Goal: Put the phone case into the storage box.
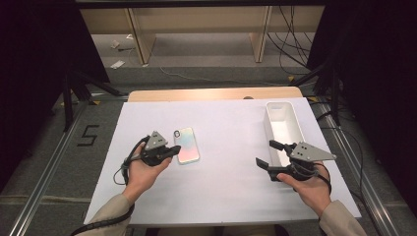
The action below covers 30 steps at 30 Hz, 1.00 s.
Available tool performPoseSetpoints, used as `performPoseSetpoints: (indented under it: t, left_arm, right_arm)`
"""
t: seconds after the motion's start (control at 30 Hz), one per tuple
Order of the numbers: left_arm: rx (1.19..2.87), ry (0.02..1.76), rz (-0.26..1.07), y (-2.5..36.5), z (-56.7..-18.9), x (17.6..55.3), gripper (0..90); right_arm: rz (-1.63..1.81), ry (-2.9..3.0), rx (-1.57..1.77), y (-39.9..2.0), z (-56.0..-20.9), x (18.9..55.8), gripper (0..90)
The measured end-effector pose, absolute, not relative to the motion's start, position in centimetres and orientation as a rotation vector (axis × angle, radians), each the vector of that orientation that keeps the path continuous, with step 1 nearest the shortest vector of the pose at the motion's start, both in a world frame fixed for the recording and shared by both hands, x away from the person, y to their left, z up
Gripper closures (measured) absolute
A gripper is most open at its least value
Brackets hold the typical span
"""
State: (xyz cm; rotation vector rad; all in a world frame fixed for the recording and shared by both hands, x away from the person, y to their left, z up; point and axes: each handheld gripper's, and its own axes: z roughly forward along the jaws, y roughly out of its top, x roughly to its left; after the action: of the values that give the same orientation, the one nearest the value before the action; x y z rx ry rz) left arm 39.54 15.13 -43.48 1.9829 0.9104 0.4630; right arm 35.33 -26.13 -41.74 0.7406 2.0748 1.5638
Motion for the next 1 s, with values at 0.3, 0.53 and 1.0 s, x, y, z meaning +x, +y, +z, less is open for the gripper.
performPoseSetpoints:
  t: [0.3,0.53,1.0]
  left_arm:
    - [2.059,0.935,0.43,12.3,-44.8,41.6,89.8]
    - [2.121,0.921,0.433,9.9,-45.9,42.6,89.8]
    - [2.185,0.919,0.406,7.7,-47.5,43.5,89.8]
  right_arm:
    - [1.568,2.078,0.744,-26.2,-41.8,35.4,22.6]
    - [1.567,2.079,0.746,-26.2,-41.8,35.4,22.8]
    - [1.569,2.083,0.752,-26.2,-41.9,35.4,23.0]
